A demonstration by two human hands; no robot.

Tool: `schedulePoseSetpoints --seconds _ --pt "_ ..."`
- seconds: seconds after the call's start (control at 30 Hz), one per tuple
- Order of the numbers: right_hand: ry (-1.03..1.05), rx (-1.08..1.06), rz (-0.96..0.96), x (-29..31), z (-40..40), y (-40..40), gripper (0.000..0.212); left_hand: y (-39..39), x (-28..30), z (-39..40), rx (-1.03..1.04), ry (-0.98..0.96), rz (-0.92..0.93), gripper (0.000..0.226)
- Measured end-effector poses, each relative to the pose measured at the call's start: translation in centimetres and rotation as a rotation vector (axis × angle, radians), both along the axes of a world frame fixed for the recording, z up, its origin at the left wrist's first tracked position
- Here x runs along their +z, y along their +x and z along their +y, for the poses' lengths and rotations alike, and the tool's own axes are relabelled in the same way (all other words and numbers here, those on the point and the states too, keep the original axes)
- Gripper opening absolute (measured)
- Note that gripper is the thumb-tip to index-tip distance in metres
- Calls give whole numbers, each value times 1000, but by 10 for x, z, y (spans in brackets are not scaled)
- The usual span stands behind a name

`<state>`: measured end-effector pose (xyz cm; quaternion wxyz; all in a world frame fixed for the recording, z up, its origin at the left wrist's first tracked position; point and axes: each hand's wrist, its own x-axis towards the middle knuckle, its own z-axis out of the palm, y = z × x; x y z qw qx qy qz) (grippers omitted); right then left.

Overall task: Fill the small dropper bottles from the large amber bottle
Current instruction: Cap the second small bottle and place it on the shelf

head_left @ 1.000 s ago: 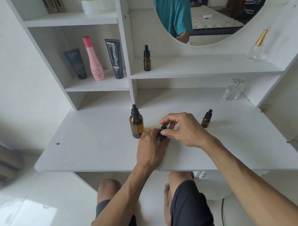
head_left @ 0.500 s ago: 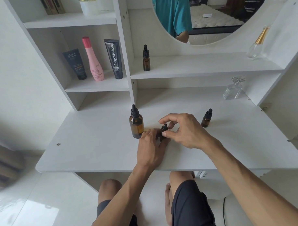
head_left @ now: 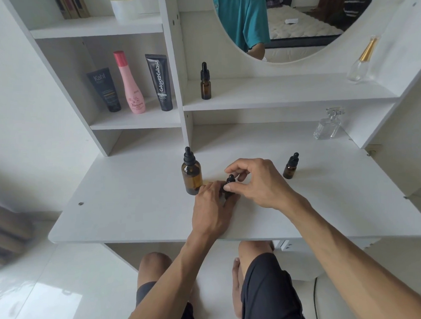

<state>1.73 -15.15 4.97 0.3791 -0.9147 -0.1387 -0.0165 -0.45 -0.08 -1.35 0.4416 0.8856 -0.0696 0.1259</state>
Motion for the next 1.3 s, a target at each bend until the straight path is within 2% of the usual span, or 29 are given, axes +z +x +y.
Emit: schedulePoseSetpoints --seconds 1.03,1.3 --pt "-15 -30 18 2 3 -5 35 -1 0 0 3 25 -5 21" --pt "-18 -25 10 0 4 -4 26 0 0 -1 14 20 11 23"
